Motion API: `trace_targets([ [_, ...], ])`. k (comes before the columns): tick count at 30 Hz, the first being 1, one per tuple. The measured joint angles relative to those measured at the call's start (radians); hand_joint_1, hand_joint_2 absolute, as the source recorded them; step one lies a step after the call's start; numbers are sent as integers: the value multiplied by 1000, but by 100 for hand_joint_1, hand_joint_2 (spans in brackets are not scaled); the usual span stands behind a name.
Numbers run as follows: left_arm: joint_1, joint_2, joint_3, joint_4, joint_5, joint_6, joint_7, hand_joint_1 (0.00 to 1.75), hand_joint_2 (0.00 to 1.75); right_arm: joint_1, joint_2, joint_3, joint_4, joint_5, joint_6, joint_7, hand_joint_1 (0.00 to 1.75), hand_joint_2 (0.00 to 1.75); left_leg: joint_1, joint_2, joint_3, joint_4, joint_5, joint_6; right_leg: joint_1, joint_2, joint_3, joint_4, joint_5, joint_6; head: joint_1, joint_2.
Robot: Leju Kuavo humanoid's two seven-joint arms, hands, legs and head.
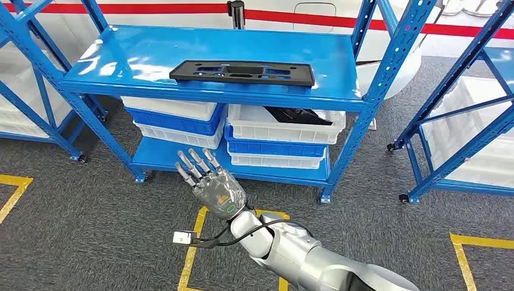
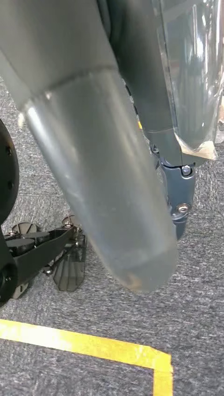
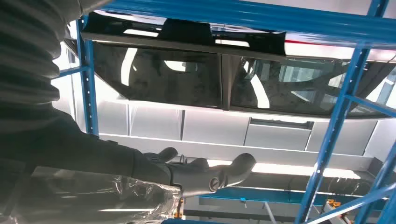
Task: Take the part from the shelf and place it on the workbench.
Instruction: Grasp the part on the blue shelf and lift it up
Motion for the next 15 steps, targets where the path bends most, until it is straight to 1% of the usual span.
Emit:
trace_targets([
  [2, -2, -1, 0, 0, -1, 0, 0, 0, 0, -1, 2, -3, 2, 0, -2, 0, 0, 175, 1, 15, -14, 32, -11, -5, -1, -2, 8, -1, -3, -6, -3, 0],
  [3, -3, -2, 1, 0, -3, 0, 0, 0, 0, -2, 3, -5, 4, 0, -5, 0, 0, 175, 3, 26, -38, 76, -26, -10, -2, -3, 15, -2, -6, -11, -4, 0],
  [4, -4, -3, 1, 0, -4, 0, 0, 0, 0, -3, 4, -6, 7, 0, -7, 0, 0, 175, 4, 36, -75, 136, -45, -15, 0, -5, 20, -3, -10, -17, -6, 0],
  [5, -5, -3, 1, 0, -5, 0, 0, 0, 0, -2, 5, -6, 10, 0, -9, 0, 0, 175, 6, 41, -120, 201, -64, -18, 2, -6, 24, -3, -15, -22, -8, 0],
  [6, -4, -3, 1, 0, -6, 0, 0, 0, 0, 0, 5, -6, 14, 0, -10, 0, 0, 175, 8, 43, -161, 250, -72, -21, 4, -7, 29, -3, -20, -25, -7, 0],
  [7, -3, -3, 1, 0, -7, 0, 0, 0, 0, 2, 5, -6, 18, 0, -10, 0, 0, 175, 9, 44, -189, 269, -64, -21, 5, -7, 34, -3, -26, -27, -8, 0],
  [8, -2, -3, 1, 0, -7, 0, 0, 0, 0, 3, 5, -6, 21, 0, -10, 0, 0, 175, 10, 44, -197, 252, -36, -20, 5, -7, 43, -3, -33, -26, -8, 0],
  [9, -2, -4, 1, 0, -7, 1, 0, 0, 0, 4, 5, -6, 23, 0, -10, 0, 0, 175, 10, 44, -186, 201, 10, -17, 5, -7, 53, -3, -40, -24, -8, 0],
  [10, -2, -4, 1, 0, -7, 3, 0, 0, 0, 4, 6, -6, 26, 0, -10, 0, 0, 175, 9, 47, -164, 135, 56, -13, 5, -7, 61, -4, -48, -21, -8, 0],
  [11, -2, -3, 2, 0, -7, 6, 0, 0, 0, 3, 7, -7, 28, 0, -11, 0, 0, 175, 5, 50, -145, 80, 78, -8, 7, -8, 70, -5, -55, -18, -8, 0],
  [12, -3, -3, 2, 0, -7, 9, 1, 0, 0, 3, 8, -7, 29, 0, -13, 0, 0, 175, 0, 52, -131, 42, 88, -2, 8, -8, 75, -7, -61, -13, -9, 0],
  [13, -4, -3, 2, 0, -7, 12, 2, 0, 0, 3, 8, -8, 31, 0, -14, 2, 0, 175, -5, 53, -126, 24, 86, 5, 11, -9, 79, -7, -64, -7, -10, 0],
  [14, -4, -3, 2, 0, -7, 15, 3, 0, 0, 3, 9, -8, 32, 0, -16, 5, 0, 175, -9, 51, -124, 20, 76, 12, 14, -9, 86, -8, -65, 0, -11, 0],
  [15, -3, -3, 3, 0, -7, 18, 4, 0, 0, 4, 9, -8, 32, 0, -16, 10, 0, 175, -9, 48, -116, 14, 82, 19, 17, -10, 91, -7, -67, 6, -12, 0],
])
